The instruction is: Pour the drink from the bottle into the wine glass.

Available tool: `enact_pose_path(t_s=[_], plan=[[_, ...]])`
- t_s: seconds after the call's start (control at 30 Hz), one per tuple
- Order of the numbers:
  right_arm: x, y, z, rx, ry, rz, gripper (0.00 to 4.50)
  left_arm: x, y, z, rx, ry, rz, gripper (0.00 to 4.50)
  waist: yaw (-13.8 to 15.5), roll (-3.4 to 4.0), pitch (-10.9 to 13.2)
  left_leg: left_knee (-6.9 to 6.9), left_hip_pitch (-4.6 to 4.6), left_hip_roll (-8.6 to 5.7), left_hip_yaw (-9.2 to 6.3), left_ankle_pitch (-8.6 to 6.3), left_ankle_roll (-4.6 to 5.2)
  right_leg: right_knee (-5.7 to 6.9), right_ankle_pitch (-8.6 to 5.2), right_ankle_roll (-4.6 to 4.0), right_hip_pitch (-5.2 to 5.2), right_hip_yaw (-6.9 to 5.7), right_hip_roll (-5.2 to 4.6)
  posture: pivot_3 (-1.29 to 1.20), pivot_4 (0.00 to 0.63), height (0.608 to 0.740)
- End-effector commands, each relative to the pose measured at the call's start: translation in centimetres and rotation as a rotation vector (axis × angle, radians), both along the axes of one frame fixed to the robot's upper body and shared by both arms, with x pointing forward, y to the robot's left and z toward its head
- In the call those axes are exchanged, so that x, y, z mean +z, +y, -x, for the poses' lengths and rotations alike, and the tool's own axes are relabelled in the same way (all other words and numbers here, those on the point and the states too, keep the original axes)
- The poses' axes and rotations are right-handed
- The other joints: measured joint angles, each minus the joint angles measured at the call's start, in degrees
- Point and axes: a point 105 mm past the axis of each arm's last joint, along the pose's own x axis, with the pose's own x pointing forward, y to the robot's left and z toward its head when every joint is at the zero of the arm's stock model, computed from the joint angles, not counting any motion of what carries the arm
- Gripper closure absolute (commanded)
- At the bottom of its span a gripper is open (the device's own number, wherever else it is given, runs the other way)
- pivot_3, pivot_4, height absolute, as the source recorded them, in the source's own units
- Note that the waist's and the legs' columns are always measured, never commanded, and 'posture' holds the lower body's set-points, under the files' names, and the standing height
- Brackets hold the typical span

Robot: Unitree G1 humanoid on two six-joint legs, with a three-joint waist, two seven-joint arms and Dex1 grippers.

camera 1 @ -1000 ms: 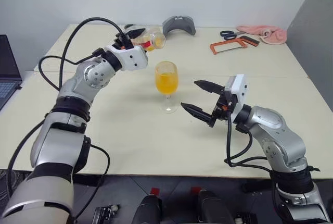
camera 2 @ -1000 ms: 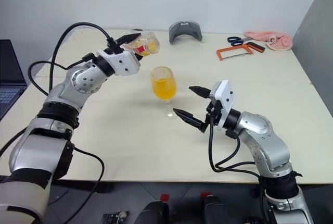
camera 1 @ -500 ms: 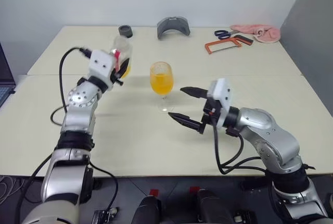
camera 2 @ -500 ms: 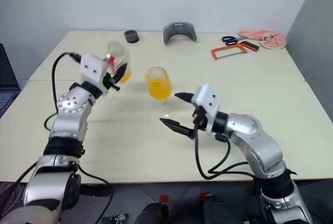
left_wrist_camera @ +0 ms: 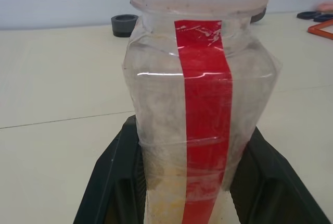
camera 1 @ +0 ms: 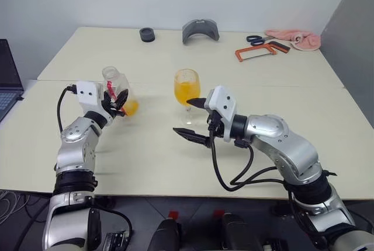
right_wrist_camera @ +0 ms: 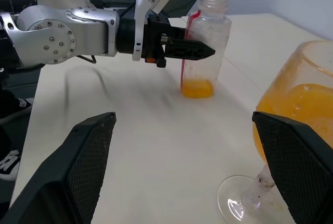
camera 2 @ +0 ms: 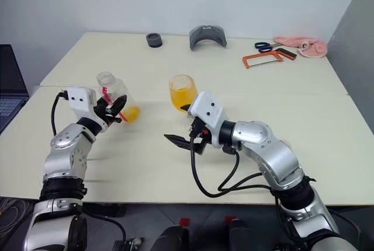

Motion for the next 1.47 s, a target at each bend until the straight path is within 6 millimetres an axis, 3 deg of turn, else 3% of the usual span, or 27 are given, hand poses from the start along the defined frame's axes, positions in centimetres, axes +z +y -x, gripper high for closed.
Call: enact_pose_path(t_s=[0.03,0.3,0.33,0.5,0.8,1.0,1.17,1.47], plan=[[1.2,0.3,0.2,0.013,-0.043,-0.021,0.0,0.7,0.6,0.3,0.011,-0.034,0.032,2.81,-0.01,0.0,0.0,0.0,0.0,0.0,0.0,0.0,0.0,0.0,0.0,0.0,0.0,0.0,0.0,0.0,0.15,0.74],[1.1,0.3,0.2,0.011,-0.034,-0.023,0.0,0.6,0.8,0.2,0.024,-0.034,0.007,0.14,-0.06,0.0,0.0,-0.01,0.01,0.0,0.0,-0.02,0.04,0.0,0.0,0.0,0.0,0.0,0.0,0.0,0.15,0.74],[1.1,0.3,0.2,0.011,-0.032,-0.023,0.0,0.6,0.8,0.2,0.022,-0.035,0.001,0.01,-0.06,0.0,0.0,-0.02,0.01,0.0,0.0,-0.02,0.04,0.0,0.0,0.0,0.0,0.0,0.0,0.0,0.15,0.74],[0.4,0.0,0.2,0.007,-0.018,-0.009,0.0,0.4,0.5,0.6,0.015,-0.039,-0.04,0.01,-0.1,0.0,0.0,-0.03,0.01,0.0,0.0,-0.02,0.04,-0.01,0.0,0.0,0.0,0.01,0.0,0.0,0.15,0.74],[-3.0,-2.5,0.1,-0.077,-0.04,-0.029,0.0,-0.3,0.5,2.6,0.033,-0.044,-0.088,0.01,0.09,-0.02,-0.01,-0.09,0.02,0.04,0.01,-0.03,0.05,-0.05,0.0,0.0,0.01,0.03,0.0,0.0,0.15,0.74],[-5.6,-5.6,-1.2,-0.316,-0.069,-0.242,0.0,-1.1,1.4,5.1,0.158,-0.021,-0.086,0.01,0.11,-0.07,-0.05,-0.19,0.11,0.07,0.11,-0.03,0.06,-0.07,0.0,0.0,0.04,0.12,0.0,0.0,0.15,0.74],[-6.9,-8.1,-2.7,-0.559,-0.041,-0.392,0.0,-1.9,1.1,7.0,0.208,-0.001,-0.069,0.01,0.2,-0.07,-0.05,-0.2,0.19,0.12,0.16,-0.03,0.05,-0.05,0.0,0.0,0.08,0.17,0.01,0.0,0.15,0.74],[-8.2,-9.5,-3.8,-0.679,-0.073,-0.389,0.0,-2.5,0.5,8.3,0.21,-0.009,-0.03,0.01,0.56,-0.07,-0.05,-0.22,0.27,0.1,0.31,-0.03,0.05,-0.05,0.0,0.0,0.12,0.22,0.03,0.0,0.15,0.74]])
